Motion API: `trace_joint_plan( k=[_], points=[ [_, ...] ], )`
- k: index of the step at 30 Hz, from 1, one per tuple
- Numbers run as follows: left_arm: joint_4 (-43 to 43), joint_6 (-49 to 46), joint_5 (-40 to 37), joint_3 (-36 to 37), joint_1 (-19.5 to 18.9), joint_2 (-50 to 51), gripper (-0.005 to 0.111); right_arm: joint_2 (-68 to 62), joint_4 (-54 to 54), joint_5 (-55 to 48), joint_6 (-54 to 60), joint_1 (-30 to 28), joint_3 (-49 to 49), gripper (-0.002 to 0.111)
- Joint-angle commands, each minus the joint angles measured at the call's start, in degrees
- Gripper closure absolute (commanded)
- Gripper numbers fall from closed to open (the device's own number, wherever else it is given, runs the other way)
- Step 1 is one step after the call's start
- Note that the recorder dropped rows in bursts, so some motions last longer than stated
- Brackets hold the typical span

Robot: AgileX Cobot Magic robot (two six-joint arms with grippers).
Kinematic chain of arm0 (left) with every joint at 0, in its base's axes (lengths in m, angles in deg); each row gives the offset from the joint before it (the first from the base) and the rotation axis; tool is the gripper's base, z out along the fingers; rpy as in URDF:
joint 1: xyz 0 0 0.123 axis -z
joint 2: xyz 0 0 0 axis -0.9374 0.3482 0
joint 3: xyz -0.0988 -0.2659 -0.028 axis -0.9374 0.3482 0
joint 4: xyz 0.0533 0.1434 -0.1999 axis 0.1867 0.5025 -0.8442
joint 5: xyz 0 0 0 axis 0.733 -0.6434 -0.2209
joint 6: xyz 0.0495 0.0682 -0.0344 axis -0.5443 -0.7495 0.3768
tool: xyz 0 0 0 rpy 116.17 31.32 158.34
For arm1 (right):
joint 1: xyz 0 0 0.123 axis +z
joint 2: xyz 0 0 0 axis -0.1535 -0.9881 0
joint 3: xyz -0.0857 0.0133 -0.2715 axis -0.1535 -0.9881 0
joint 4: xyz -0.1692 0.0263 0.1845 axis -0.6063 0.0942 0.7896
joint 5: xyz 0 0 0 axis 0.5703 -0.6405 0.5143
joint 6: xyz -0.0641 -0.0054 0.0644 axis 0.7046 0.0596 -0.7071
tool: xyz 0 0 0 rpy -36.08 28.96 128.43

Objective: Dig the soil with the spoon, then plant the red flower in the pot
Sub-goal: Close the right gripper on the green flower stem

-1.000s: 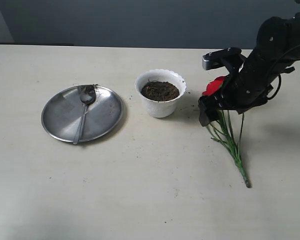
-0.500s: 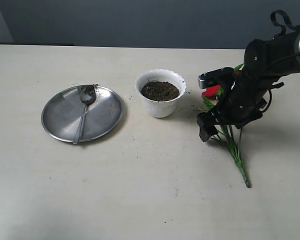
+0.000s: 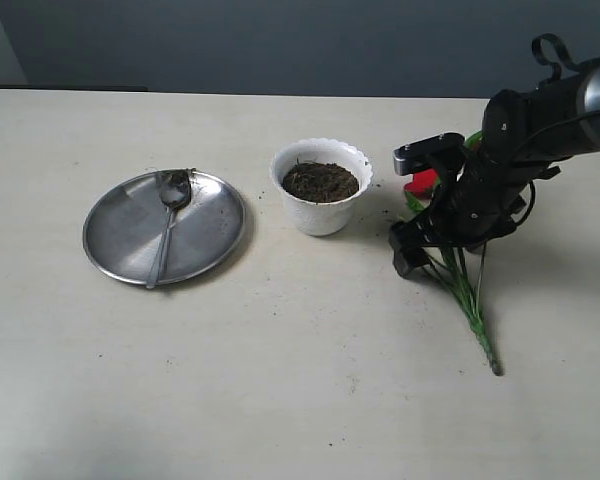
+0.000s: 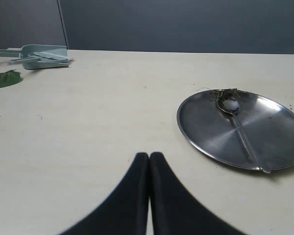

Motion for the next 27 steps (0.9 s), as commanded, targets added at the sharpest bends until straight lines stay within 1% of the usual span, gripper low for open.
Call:
trace_joint_plan(
  k=[1,7,20,27],
  points=[
    [-0.35,0.06,0.36,0.3,0.24,-0.34,0.106,-1.5,-0.5,0.6,-0.01,-0.02,0.27,0.015],
    [-0.35,0.06,0.36,0.3,0.24,-0.34,0.106,-3.92,-0.5,0.6,-0.15,-0.02,0.27,0.015],
    [-0.35,0.06,0.36,0.3,0.24,-0.34,0.106,-4.31,-0.38,1.69,-0.15,-0.02,0.27,0.015],
    [-0.35,0.06,0.36,0.3,0.24,-0.34,0.106,-4.31,0.0,-0.41,-0.15,-0.02,0.27,0.015]
  ],
)
